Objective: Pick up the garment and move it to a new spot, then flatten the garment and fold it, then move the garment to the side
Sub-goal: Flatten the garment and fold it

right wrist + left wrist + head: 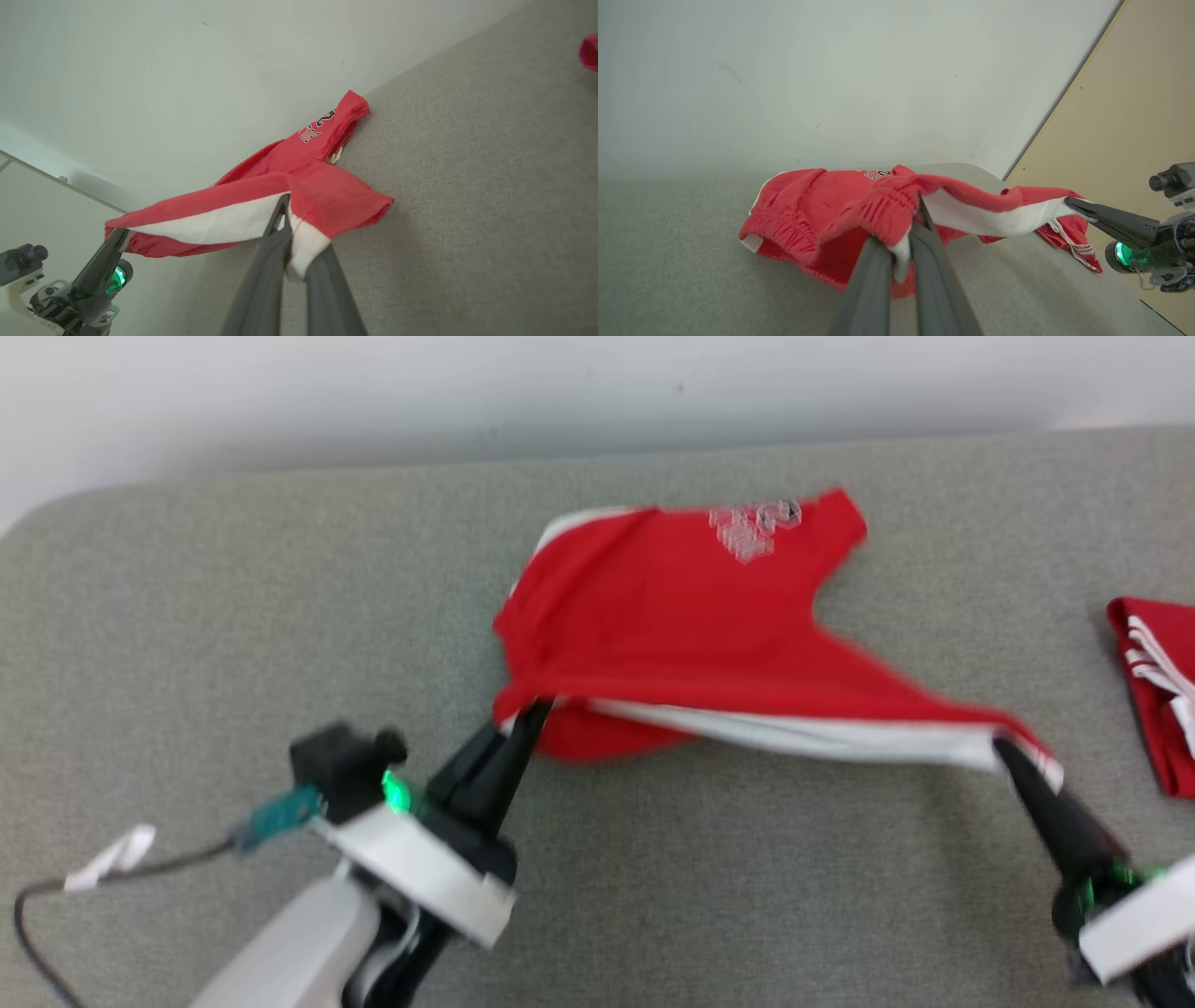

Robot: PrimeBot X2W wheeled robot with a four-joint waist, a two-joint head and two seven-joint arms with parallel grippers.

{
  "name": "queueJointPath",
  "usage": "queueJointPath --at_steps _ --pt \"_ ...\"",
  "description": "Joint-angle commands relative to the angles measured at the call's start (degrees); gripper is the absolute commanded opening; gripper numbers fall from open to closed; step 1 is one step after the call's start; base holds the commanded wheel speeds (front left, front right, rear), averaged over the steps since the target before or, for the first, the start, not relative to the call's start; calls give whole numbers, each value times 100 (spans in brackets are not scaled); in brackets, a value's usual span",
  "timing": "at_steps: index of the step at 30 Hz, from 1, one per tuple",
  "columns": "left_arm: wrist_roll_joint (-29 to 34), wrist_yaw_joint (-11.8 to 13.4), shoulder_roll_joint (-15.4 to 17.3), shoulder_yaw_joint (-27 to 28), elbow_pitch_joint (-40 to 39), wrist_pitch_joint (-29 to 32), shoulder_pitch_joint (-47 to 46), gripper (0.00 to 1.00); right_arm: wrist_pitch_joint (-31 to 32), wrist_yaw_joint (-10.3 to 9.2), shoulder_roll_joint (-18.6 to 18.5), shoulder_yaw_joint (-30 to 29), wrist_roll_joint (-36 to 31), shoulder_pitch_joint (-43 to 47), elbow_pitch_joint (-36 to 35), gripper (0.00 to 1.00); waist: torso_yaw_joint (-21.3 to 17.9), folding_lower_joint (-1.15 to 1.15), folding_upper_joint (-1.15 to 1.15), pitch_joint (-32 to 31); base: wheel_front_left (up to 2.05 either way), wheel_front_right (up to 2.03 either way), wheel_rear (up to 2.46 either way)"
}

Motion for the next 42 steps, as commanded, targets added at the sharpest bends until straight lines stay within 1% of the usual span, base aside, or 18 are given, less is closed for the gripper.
queueJointPath --at_steps 1,5,9,15,19,25,29,32,36,39,40,42 --pt "11 40 102 53 -110 -8 221 0 36 -9 -117 9 30 210 -96 0 -32 0 0 -236 0 0 0" --pt "-93 195 287 21 -587 -9 1126 0 104 -9 -458 -35 78 1077 -341 0 -16 0 0 -503 0 0 0" --pt "-73 398 425 -202 -957 24 1918 0 227 -9 -704 -63 120 1844 -532 0 -3 0 0 -683 0 0 0" --pt "-363 734 481 -294 -1290 1 2991 0 328 -10 -936 -260 166 2880 -791 0 39 0 0 -786 0 0 0" --pt "-466 790 494 -370 -1448 15 3415 0 459 -11 -1024 -385 203 3438 -867 0 113 0 0 -861 0 0 0" --pt "-717 818 608 -421 -1741 197 3686 0 685 -11 -1111 -661 341 4001 -1088 0 258 0 0 -978 0 0 0" --pt "-887 785 648 -351 -1929 359 3586 0 775 -11 -1147 -914 346 3808 -1204 0 323 0 0 -992 0 0 0" --pt "-1219 700 492 -259 -2063 511 3378 0 917 -11 -1126 -1027 367 3367 -1183 0 392 0 0 -943 0 0 0" --pt "-1796 614 293 -79 -2176 822 3023 0 1308 -11 -1190 -1043 281 2502 -1008 0 495 0 0 -778 0 0 0" --pt "-2176 651 190 40 -2229 1138 2704 0 1663 -11 -1118 -1018 219 1733 -766 0 626 0 0 -592 0 0 0" --pt "-2176 651 190 40 -2229 1138 2704 0 1663 -11 -1118 -1018 219 1733 -766 0 626 0 0 -592 0 0 0" --pt "-2325 682 103 93 -2205 1333 2438 0 1921 -11 -1072 -1007 138 1222 -552 0 761 0 0 -433 0 0 0"
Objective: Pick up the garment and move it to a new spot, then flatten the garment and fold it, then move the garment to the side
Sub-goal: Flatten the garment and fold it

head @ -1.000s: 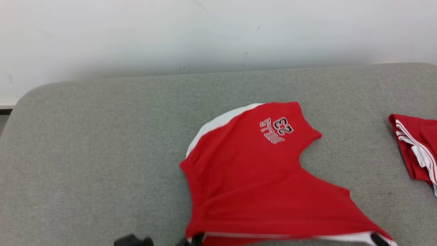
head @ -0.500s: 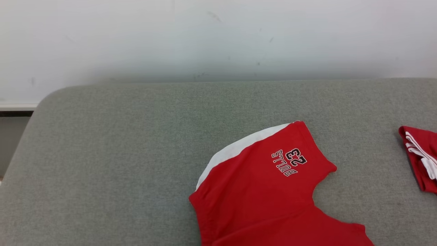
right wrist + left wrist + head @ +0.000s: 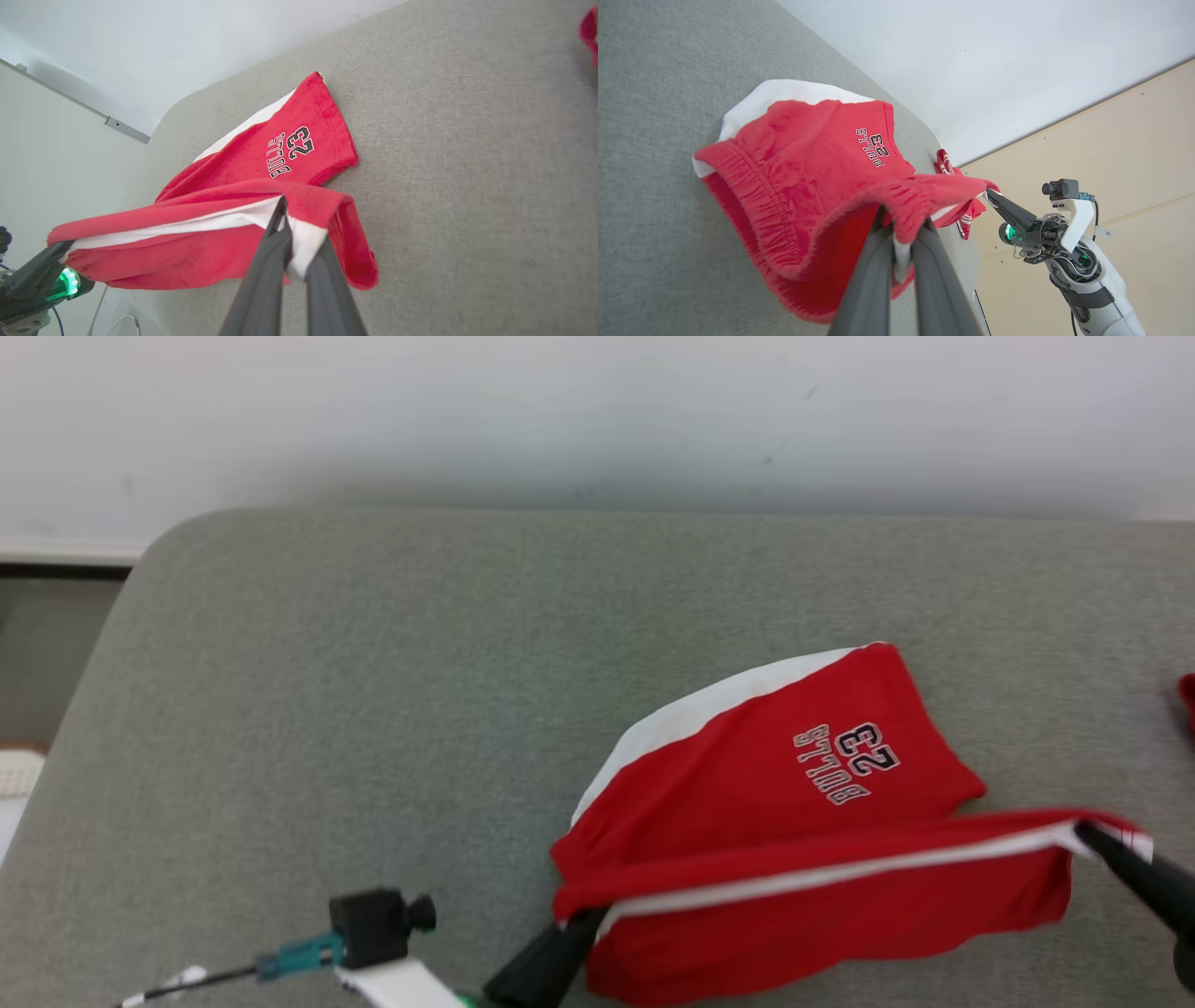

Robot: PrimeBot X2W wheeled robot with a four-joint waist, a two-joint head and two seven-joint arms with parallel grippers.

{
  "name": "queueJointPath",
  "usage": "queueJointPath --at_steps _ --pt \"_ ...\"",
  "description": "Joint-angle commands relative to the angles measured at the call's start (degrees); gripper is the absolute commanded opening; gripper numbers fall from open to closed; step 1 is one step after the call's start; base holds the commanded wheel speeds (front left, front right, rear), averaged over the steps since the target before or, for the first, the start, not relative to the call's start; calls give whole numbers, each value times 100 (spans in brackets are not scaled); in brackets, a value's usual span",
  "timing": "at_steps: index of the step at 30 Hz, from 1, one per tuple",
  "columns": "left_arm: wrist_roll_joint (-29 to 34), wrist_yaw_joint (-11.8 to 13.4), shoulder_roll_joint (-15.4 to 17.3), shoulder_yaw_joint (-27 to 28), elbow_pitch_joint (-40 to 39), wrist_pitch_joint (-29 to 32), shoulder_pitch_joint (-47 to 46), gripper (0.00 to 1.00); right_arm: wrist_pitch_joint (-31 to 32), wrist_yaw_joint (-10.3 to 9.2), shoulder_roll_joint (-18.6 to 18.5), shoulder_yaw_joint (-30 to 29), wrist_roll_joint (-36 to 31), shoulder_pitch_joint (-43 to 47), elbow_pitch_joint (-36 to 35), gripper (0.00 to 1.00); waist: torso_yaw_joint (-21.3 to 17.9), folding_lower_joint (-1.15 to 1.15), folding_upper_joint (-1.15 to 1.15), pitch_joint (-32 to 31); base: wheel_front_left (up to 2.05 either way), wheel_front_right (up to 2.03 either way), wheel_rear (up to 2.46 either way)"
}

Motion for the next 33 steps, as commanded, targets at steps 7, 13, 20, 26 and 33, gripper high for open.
queueJointPath --at_steps 7,13,20,26,33 --pt "-506 232 -448 203 475 412 -898 0 604 -15 361 -5 -405 -1496 938 0 583 0 0 563 0 0 0" --pt "-544 402 -745 238 1143 552 -1431 0 1122 -14 731 125 -916 -2535 1742 0 790 0 0 810 0 0 0" --pt "-495 343 -1014 215 1678 493 -1775 0 1432 -14 970 122 -1432 -3160 2230 0 980 0 0 962 0 0 0" --pt "-520 226 -1146 197 1976 451 -1899 16 1463 -14 1141 12 -1633 -3337 2320 100 1052 0 0 1030 0 0 0" --pt "-414 244 -1135 189 2176 372 -1913 100 1337 -14 1171 -94 -1808 -3229 2125 100 1010 0 0 1041 0 0 0"
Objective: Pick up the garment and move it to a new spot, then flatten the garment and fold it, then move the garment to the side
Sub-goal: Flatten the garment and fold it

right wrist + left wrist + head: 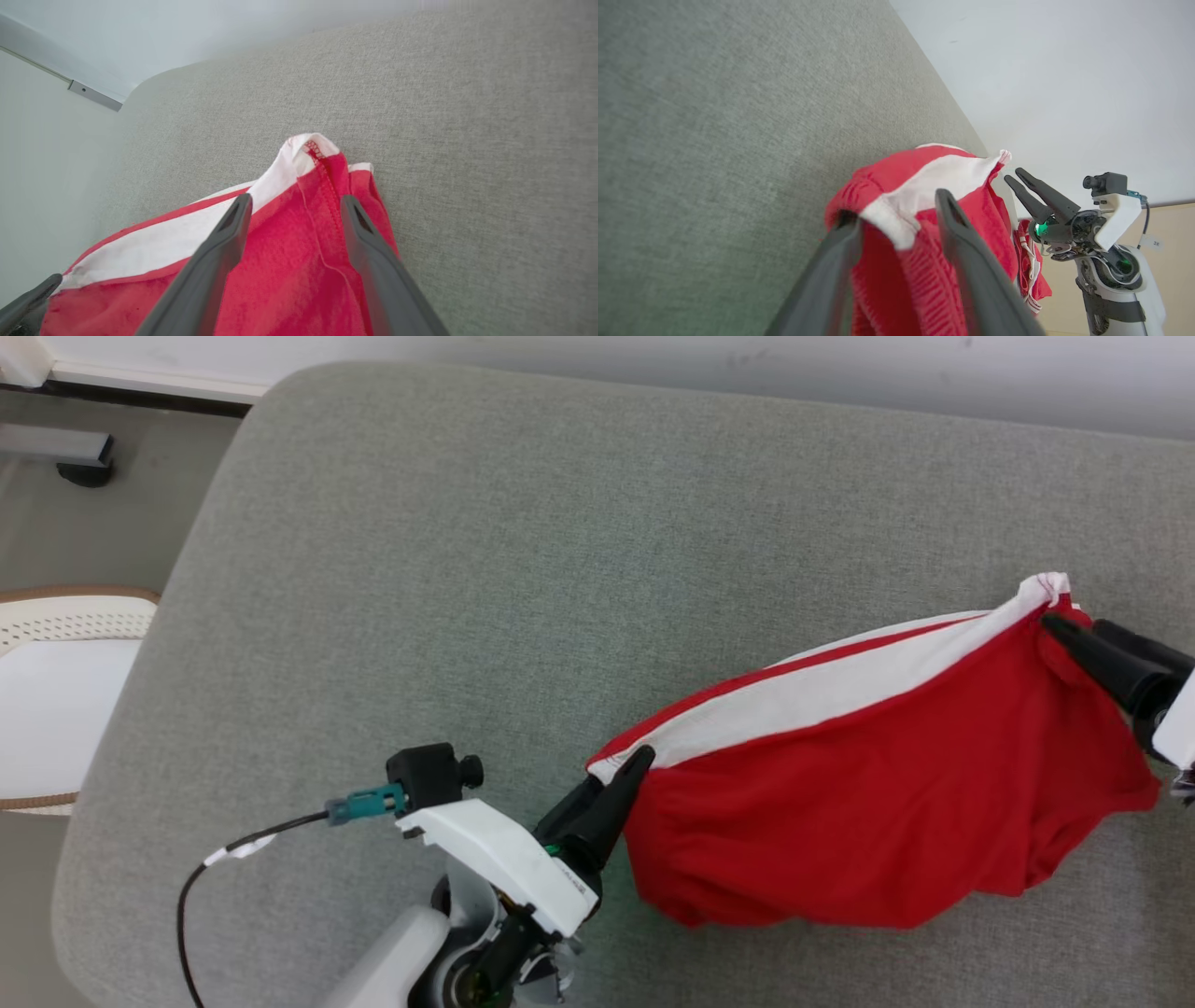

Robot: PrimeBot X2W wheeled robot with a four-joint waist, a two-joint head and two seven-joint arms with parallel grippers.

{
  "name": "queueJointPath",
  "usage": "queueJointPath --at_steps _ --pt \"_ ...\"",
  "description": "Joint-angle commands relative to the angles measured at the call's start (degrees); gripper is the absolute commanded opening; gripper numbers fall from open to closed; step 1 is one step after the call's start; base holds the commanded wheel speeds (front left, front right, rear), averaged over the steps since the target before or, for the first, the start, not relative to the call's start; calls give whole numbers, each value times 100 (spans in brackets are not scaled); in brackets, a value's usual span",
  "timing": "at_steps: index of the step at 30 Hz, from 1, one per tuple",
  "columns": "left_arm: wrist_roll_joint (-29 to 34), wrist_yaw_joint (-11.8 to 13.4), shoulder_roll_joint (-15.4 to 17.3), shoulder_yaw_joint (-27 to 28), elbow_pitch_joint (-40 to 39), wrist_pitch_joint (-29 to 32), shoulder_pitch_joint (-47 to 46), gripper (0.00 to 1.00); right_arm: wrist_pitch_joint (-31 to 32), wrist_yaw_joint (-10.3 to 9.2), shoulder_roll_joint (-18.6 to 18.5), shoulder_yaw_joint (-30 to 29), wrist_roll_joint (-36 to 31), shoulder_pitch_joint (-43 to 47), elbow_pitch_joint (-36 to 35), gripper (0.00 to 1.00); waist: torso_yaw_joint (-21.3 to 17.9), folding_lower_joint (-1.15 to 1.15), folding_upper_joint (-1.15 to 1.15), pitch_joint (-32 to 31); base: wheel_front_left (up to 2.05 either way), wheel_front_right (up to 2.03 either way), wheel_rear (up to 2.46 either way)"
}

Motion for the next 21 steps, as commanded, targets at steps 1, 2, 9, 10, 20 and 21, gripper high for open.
queueJointPath --at_steps 1,2,9,10,20,21 --pt "157 38 76 12 52 -60 -58 100 -140 -13 -36 -80 -97 62 -92 100 -24 -1 0 -10 0 0 0" --pt "207 63 98 4 62 -101 -62 100 -173 -13 -36 -93 -90 98 -128 100 -35 -1 0 -19 0 0 0" --pt "1098 338 485 -241 -18 -548 20 100 -193 -13 -333 -22 -102 433 -528 100 -142 -1 0 -135 0 0 0" --pt "1305 410 555 -298 -38 -642 43 100 -207 -13 -394 -1 -143 478 -577 100 -157 -1 0 -157 0 0 0" --pt "2696 1145 756 -461 -355 -1664 315 100 -339 -13 -703 315 -937 474 -349 100 -33 -1 0 -210 0 0 0" --pt "2801 1192 716 -431 -369 -1723 333 100 -301 -13 -701 348 -995 431 -267 100 -3 -1 0 -197 0 0 0"
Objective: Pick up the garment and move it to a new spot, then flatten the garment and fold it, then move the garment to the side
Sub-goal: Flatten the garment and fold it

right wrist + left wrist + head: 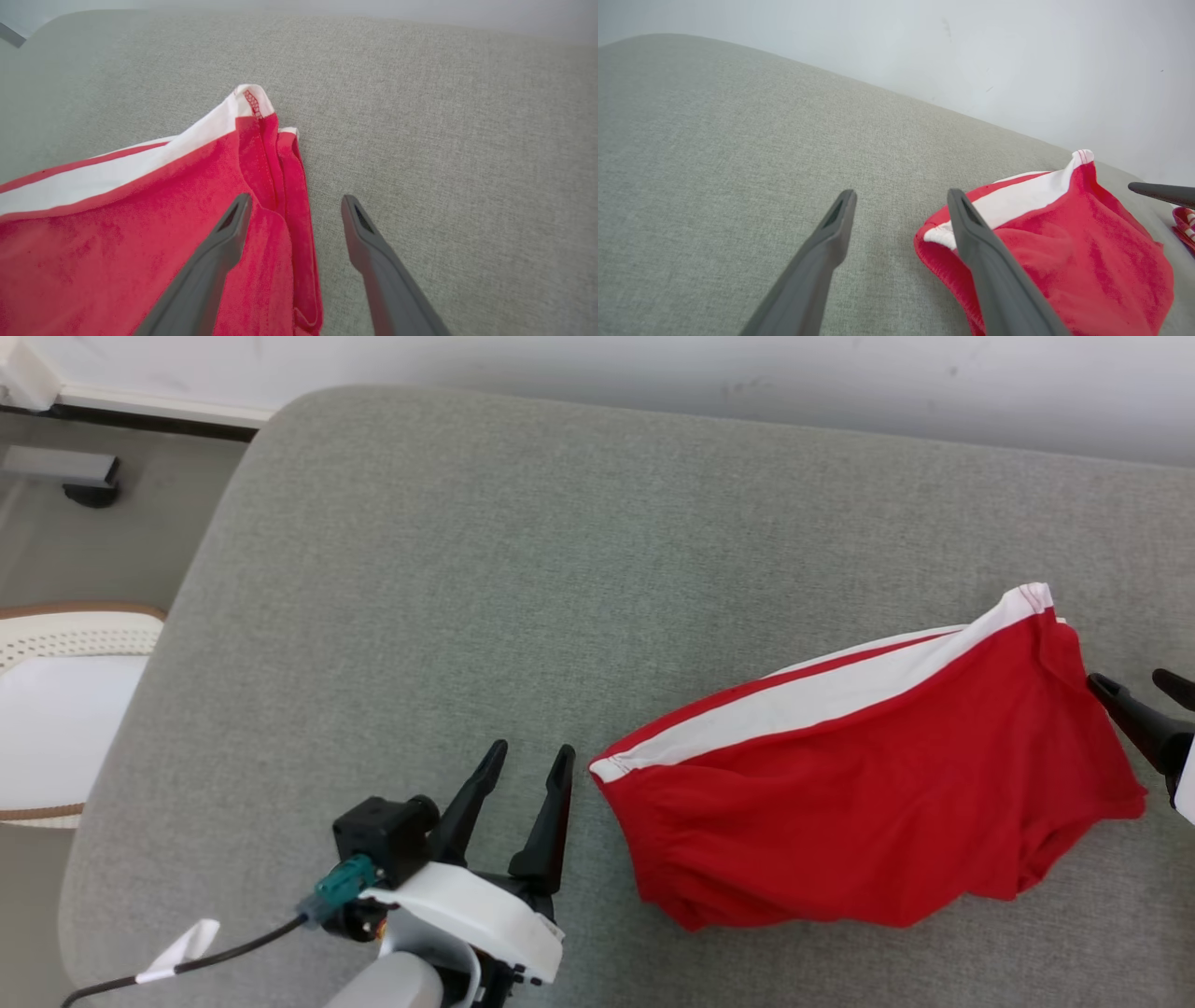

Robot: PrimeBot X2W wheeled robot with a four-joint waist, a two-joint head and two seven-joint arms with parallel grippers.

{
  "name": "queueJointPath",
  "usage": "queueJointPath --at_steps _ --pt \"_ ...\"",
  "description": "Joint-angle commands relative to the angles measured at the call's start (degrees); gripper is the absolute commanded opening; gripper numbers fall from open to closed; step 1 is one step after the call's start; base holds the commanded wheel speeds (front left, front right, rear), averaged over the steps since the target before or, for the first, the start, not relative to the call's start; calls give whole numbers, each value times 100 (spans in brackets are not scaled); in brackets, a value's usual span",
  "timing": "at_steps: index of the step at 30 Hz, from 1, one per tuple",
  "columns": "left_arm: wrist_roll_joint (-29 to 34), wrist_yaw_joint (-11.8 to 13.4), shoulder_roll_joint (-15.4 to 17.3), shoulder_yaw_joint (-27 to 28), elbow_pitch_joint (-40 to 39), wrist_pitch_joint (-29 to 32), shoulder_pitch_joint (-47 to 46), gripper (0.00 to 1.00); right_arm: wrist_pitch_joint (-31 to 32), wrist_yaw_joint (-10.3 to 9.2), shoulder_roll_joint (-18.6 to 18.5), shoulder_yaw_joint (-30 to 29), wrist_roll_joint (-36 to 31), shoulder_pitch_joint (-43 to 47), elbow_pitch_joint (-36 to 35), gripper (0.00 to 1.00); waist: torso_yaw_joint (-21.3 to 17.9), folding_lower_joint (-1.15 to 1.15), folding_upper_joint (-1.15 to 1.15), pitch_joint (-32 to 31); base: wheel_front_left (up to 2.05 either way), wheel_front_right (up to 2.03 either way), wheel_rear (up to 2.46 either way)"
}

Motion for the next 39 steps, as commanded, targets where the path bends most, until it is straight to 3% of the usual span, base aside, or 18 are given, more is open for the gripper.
queueJointPath --at_steps 1,7,13,14,15,16,17,32,39 --pt "154 47 -38 56 -17 -55 67 100 16 -13 25 14 -88 -91 99 100 55 0 0 25 0 0 0" --pt "1182 138 -381 421 -258 -103 316 100 259 -13 296 50 -314 -243 742 100 243 0 0 37 0 0 0" --pt "1886 -102 -786 884 -396 -102 733 100 487 -11 566 246 -347 -222 1022 100 329 0 0 -3 0 0 0" --pt "1963 -163 -857 949 -385 -102 804 100 548 -7 602 302 -310 -198 1044 94 335 0 0 -14 0 0 0" --pt "2050 -227 -905 1005 -359 -102 855 100 574 -6 645 352 -281 -177 1039 45 338 0 0 -26 0 0 0" --pt "2113 -281 -952 1059 -329 -102 898 100 565 -6 678 374 -241 -159 1029 4 333 0 0 -40 0 0 0" --pt "2148 -340 -1001 1123 -305 -102 945 100 578 -6 714 420 -178 -137 1004 0 320 0 0 -57 0 0 0" --pt "2990 -1113 -1241 1969 -213 -99 1844 100 -202 -7 594 -5 437 214 871 0 -577 0 0 -495 0 0 0" --pt "3145 -1352 -1332 2194 -200 -99 2027 100 -543 -7 463 -402 469 367 988 0 -695 0 0 -520 0 0 0"
